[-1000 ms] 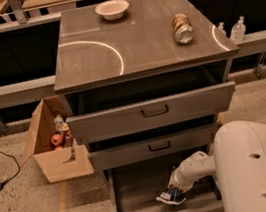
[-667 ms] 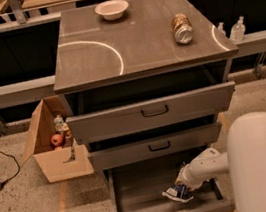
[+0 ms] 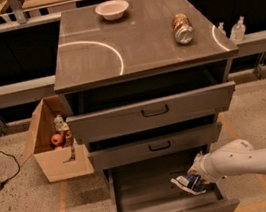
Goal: Pick blue chip bag from bottom drawer and place on counter
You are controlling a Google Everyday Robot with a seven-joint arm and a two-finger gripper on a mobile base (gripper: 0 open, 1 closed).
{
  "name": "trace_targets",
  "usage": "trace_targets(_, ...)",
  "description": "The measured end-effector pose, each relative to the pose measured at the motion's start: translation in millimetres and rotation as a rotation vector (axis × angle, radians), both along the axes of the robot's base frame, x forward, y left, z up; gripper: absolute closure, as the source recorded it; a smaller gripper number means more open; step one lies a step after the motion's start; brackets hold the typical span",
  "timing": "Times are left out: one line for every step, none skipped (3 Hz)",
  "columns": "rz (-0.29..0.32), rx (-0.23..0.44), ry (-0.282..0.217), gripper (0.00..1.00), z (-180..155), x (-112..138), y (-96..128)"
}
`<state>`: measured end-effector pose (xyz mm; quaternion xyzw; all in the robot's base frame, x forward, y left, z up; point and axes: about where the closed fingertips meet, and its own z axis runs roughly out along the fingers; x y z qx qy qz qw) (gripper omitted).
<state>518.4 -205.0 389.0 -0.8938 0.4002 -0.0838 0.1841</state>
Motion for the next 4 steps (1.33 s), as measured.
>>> trace_targets(-0.029,0.1,-0.039,1.0,67,4,1)
trace_targets(-0.027,0.183,-0.054,1.0,107,6,2)
trace_targets(-0.025,0.183,-0.052,1.0,107,5,2)
trace_targets(-0.054,0.237,-0.078,1.0,135,9,-6)
